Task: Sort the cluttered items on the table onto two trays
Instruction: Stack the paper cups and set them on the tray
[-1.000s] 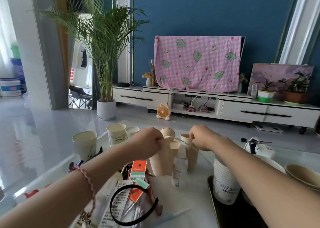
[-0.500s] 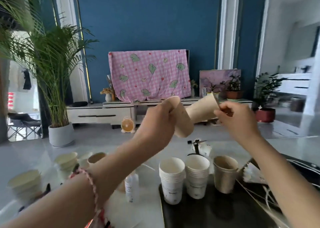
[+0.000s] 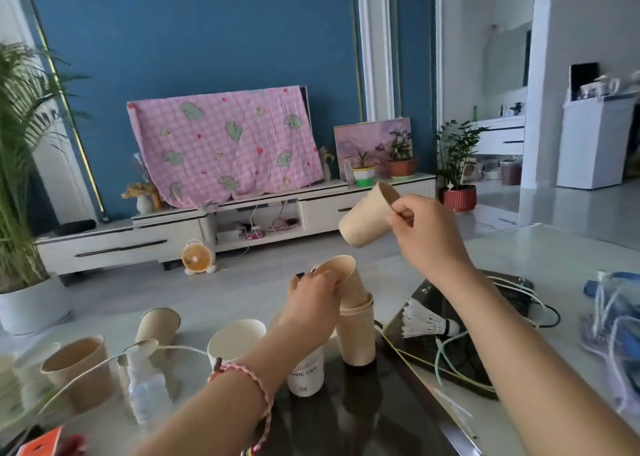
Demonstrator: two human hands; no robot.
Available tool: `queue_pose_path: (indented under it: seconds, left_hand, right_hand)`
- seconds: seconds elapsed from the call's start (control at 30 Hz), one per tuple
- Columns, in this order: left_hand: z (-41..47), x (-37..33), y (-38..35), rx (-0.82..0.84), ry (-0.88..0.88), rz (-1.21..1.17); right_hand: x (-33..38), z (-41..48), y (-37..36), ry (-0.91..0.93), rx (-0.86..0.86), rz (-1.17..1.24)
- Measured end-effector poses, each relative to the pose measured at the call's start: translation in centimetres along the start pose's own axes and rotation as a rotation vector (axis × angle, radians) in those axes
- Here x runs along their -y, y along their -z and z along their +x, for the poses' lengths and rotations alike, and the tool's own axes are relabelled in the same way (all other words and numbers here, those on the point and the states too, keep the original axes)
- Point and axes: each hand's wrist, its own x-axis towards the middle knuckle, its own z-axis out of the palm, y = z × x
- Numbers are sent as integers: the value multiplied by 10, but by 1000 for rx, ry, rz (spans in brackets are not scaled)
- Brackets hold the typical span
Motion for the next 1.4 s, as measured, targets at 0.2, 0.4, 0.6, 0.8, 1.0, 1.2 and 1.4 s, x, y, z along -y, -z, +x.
queue_pose_path:
  seconds: [0.2, 0.4, 0.6, 0.8, 1.0, 1.2, 1.4]
  left_hand:
    - [6, -3, -9, 66, -125, -23]
    - [-2, -8, -9, 366, -18, 167]
    - [-8, -2, 5, 24, 4, 35]
    - [-20, 16, 22, 28, 149, -34]
    - [-34, 33, 27, 10, 185, -70]
    - [-40, 45, 23, 41, 184, -41]
    - [-41, 49, 24, -3, 167, -79]
  right_hand:
    - [6, -4, -6, 7, 140, 9]
    - [12, -10, -5, 31, 200, -26]
    - [5, -22, -13, 7, 438, -174]
    - [2, -43, -31, -67, 738, -253]
    - [-2, -55, -41, -149, 922, -200]
    - [4, -57, -48, -107, 915, -152]
    - [8, -55, -47, -156, 936, -16]
